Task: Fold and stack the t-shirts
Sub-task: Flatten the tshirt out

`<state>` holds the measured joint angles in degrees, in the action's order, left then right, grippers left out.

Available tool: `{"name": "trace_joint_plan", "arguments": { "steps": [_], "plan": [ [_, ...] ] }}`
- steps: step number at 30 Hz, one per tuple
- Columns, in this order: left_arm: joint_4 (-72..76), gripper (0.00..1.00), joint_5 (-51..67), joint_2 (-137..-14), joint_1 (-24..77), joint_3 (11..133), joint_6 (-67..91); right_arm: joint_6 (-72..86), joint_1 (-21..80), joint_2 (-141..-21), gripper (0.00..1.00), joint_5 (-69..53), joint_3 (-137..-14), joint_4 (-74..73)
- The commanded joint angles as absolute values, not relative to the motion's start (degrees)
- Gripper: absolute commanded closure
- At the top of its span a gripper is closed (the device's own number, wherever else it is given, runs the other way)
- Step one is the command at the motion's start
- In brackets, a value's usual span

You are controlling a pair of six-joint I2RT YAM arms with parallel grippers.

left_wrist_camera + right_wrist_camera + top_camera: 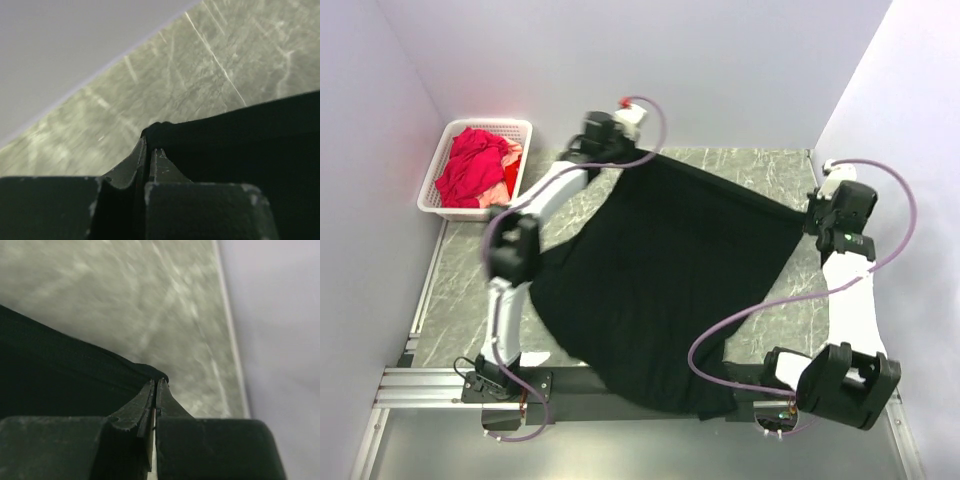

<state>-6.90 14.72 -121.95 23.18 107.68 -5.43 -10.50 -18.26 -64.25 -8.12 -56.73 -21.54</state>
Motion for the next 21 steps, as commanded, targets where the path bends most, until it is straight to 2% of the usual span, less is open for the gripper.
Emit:
{"name": "trace_joint_plan", "arguments": {
  "steps": [1,3,4,5,6,7,8,9,10,14,17,18,19,21],
  "plan": [
    [-6.68,0.98,9.76,-131.72,24.95,120.73,-8.17,-16.70,-19.42,-66.79,1.00,7.62,-53.79,-15.64],
    [-5.20,0.92,8.53,-139.90,26.18,129.17,-8.52,-17.31,-19.42,-70.38,1.00,8.96,-53.70,-16.43],
    [-4.05,0.86,7.92,-142.18,26.37,133.90,-8.53,-17.05,-19.34,-71.62,0.99,9.66,-53.88,-17.39],
    [-2.82,0.76,7.04,-145.60,26.45,135.51,-8.00,-17.31,-19.34,-72.76,0.92,11.06,-54.40,-18.01],
    [-0.46,0.49,6.94,-146.77,26.46,136.48,-7.56,-17.05,-19.34,-75.30,0.80,11.34,-55.19,-19.24],
    [1.04,0.39,6.51,-147.47,26.37,137.45,-7.73,-16.96,-19.34,-76.54,0.43,11.77,-55.98,-20.90],
    [1.40,0.25,5.02,-147.57,26.37,139.11,-7.56,-16.88,-19.34,-77.42,0.31,12.21,-57.90,-22.05],
    [1.32,0.03,4.66,-146.70,26.11,139.48,-7.47,-16.35,-19.51,-78.04,0.23,11.52,-58.96,-23.45],
    [1.23,0.02,4.05,-145.12,25.84,137.83,-6.51,-16.17,-19.51,-77.44,0.19,10.38,-59.58,-25.21],
    [0.18,0.04,9.30,-127.07,20.58,125.36,4.64,-16.61,-18.02,-74.71,0.18,0.20,-61.69,-28.82],
    [-8.05,0.19,15.02,-115.11,17.32,113.76,5.89,-18.63,-14.25,-78.12,0.30,-7.02,-63.97,-33.83],
    [-10.52,0.30,15.46,-112.27,16.62,110.42,4.67,-19.42,-13.02,-80.83,0.34,-9.64,-64.42,-35.93],
    [-12.46,0.37,17.21,-109.54,16.35,103.52,4.05,-20.03,-10.92,-82.08,0.41,-10.62,-64.95,-37.17],
    [-18.26,0.48,17.49,-102.24,16.00,96.98,3.34,-20.39,-8.27,-86.11,0.48,-10.63,-65.92,-38.75]
  ]
}}
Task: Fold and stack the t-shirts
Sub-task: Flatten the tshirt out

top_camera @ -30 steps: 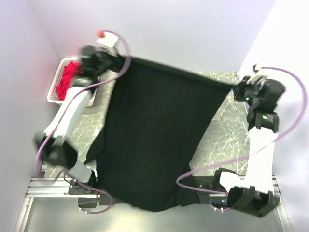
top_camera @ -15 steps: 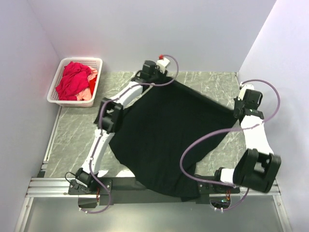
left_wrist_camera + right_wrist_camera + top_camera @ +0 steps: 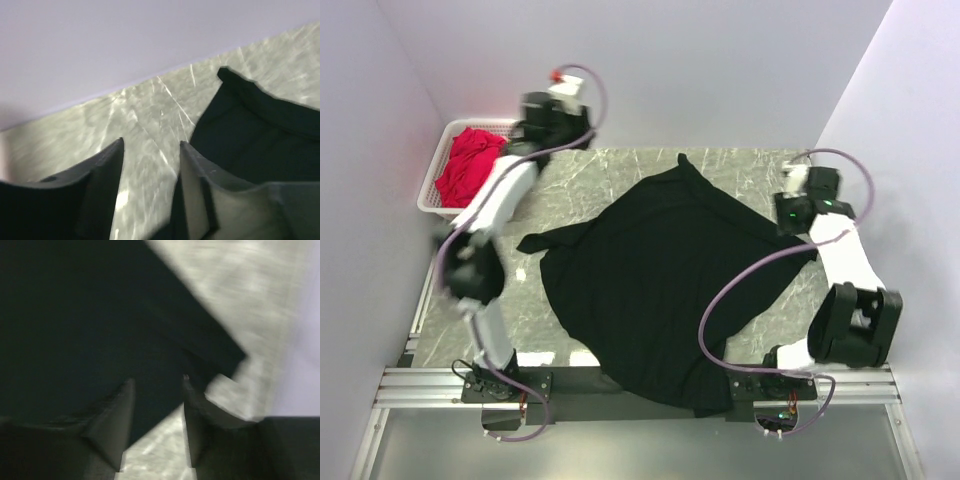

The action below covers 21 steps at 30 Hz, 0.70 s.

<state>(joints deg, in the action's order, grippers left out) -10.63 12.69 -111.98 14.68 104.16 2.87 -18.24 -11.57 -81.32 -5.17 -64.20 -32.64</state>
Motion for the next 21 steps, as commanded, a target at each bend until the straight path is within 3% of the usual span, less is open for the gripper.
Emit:
{"name": "trace_joint_plan", "arguments": {
  "steps": [1,5,11,21],
  "plan": [
    [-19.59,0.50,17.66,-100.22,15.82,90.85,3.77,-20.48,-7.30,-87.44,0.54,-10.98,-66.27,-39.11],
    [-26.80,0.60,18.19,-92.57,15.64,79.65,4.57,-19.95,-3.43,-95.42,0.64,-10.28,-69.42,-40.78],
    [-30.14,0.62,15.83,-88.15,15.47,68.30,6.24,-21.27,-1.76,-101.50,0.71,-7.22,-69.00,-42.01],
    [-33.66,0.66,10.37,-103.51,13.11,70.39,5.10,-23.02,3.69,-103.01,0.73,-6.94,-62.85,-46.39]
  ]
}}
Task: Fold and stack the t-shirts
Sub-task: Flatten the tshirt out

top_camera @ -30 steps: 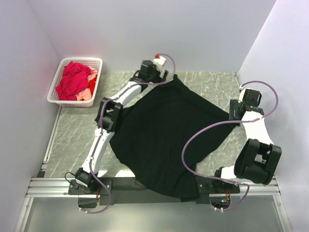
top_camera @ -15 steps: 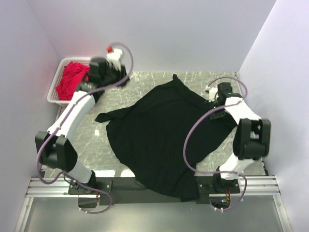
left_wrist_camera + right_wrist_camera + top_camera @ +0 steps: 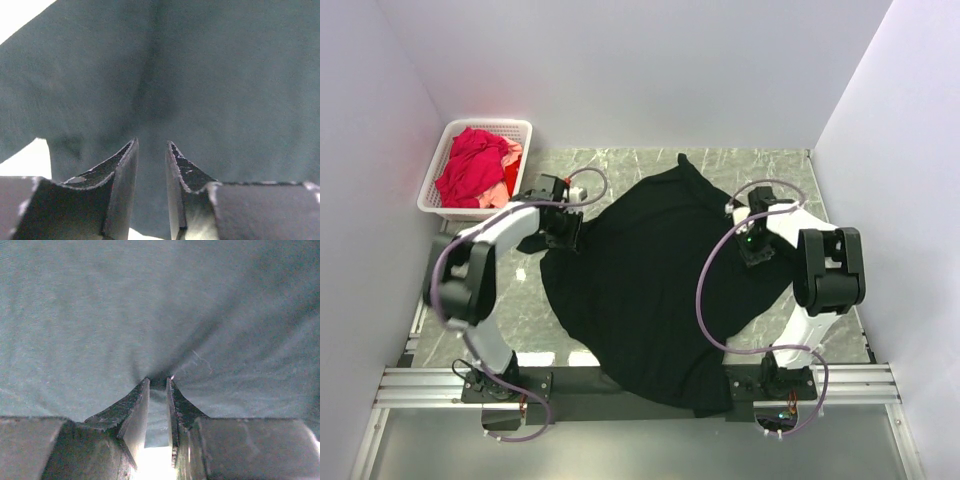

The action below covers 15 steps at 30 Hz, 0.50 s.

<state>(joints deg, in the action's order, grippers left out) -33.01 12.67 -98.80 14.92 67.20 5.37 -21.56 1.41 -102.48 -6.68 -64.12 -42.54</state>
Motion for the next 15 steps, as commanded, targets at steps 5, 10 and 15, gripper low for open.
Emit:
{"name": "trace_joint_plan", "arguments": {
  "steps": [5,10,15],
  "plan": [
    [-32.70,0.68,4.57,-117.05,12.13,85.32,0.62,-24.08,8.68,-101.69,0.73,-11.59,-61.09,-50.53],
    [-35.77,0.61,10.79,-121.56,11.95,99.31,-5.44,-26.01,13.88,-100.46,0.72,-15.81,-59.24,-54.31],
    [-34.81,0.45,12.31,-116.20,11.69,99.76,-8.43,-24.97,13.80,-98.44,0.70,-17.67,-60.82,-55.02]
  ]
}}
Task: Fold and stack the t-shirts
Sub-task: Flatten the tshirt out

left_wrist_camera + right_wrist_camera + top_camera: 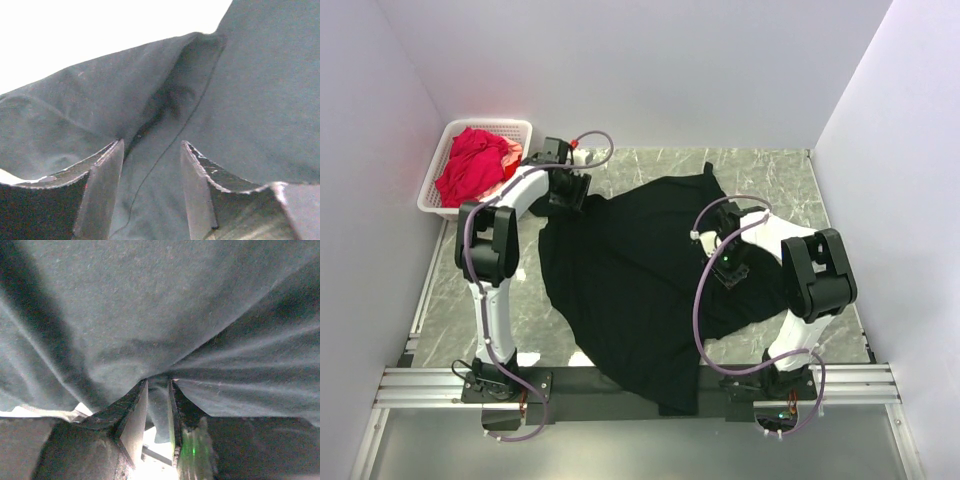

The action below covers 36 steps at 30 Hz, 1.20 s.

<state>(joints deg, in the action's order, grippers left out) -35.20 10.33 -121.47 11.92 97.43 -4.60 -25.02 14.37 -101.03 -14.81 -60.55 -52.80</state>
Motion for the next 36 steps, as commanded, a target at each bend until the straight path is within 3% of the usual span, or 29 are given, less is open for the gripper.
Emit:
{"name": "trace_joint_plan", "arguments": {
  "steps": [1,8,15,23,28,31,36],
  "plan": [
    [-33.76,0.43,11.87,-114.97,11.60,99.67,-8.44,-24.70,13.80,-97.92,0.69,-17.58,-61.95,-55.11],
    [-33.04,0.36,8.44,-117.50,11.60,101.95,-8.52,-21.89,13.54,-93.96,0.64,-16.44,-67.50,-54.58],
    [-31.12,0.31,6.51,-119.97,11.69,100.81,-7.47,-20.92,13.62,-97.46,0.62,-13.18,-68.20,-51.68],
    [-31.46,0.47,3.87,-124.71,11.69,102.04,-6.16,-20.39,14.06,-102.65,0.62,-15.29,-69.17,-51.42],
    [-32.17,0.50,4.92,-125.77,11.69,101.34,-5.19,-20.39,14.41,-103.18,0.62,-15.56,-68.12,-51.07],
    [-31.73,0.58,4.66,-125.77,11.60,100.90,-5.01,-20.39,14.50,-103.62,0.62,-15.64,-67.59,-50.63],
    [-31.29,0.83,4.39,-125.07,11.25,102.82,-5.01,-20.13,15.38,-104.15,0.65,-15.91,-66.80,-50.19]
  ]
}}
